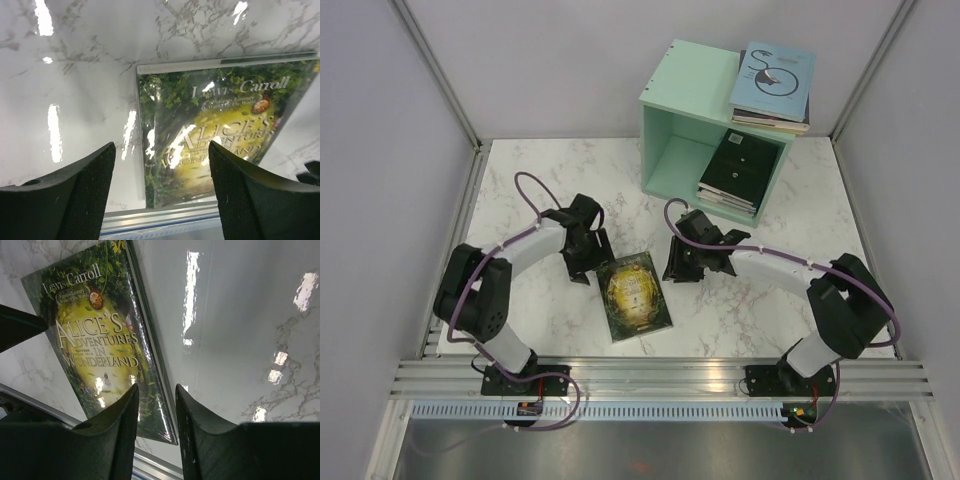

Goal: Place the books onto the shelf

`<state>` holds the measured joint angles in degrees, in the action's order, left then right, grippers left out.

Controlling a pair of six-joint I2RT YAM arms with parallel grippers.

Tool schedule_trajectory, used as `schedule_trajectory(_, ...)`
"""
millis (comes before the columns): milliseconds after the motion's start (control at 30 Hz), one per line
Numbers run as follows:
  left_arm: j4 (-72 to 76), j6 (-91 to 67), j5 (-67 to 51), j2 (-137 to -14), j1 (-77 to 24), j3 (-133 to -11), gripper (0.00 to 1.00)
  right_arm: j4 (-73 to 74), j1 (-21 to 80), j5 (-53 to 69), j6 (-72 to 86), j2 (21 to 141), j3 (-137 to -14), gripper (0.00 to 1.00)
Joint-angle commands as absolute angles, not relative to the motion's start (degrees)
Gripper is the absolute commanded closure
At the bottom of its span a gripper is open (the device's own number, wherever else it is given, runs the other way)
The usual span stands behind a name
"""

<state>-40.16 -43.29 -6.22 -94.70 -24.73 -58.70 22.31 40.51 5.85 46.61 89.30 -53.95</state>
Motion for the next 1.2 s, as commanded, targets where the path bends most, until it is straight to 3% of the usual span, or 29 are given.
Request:
schedule_trajectory(0,-42.1,-40.8,-7.4,-87.3,-22.9,-58.1,0.21,17.7,39.9,8.1,46.3,91.7,-56.7,0.6)
schedule_trajectory(400,-25.9,-44.5,-17.0,-78.8,-22.6,-37.4,0.19,10.2,38.8,11.8,46.6,102.2,-52.7,0.54)
schedule_trajectory(667,-0.2,-53.1,-26.0,-87.0,-24.5,-21.8,0.2,8.5,38.8,14.1,47.3,103.6,-45.5,0.55)
schedule_trajectory(800,16.9,-58.6,-29.7,-91.7,-27.1,-19.2,0.21,8.6,38.8,14.6,47.3,103.2,-42.4,0.55)
schedule_trajectory(933,24.0,-62.4,-30.6,-91.0,-27.9,-17.6,0.22,8.4,38.8,14.9,47.6,103.0,-39.6,0.55)
schedule_trajectory(1167,23.2,-65.7,-27.2,-85.5,-27.9,-17.6,0.23,4.6,39.8,19.2,50.7,101.6,-33.3,0.58)
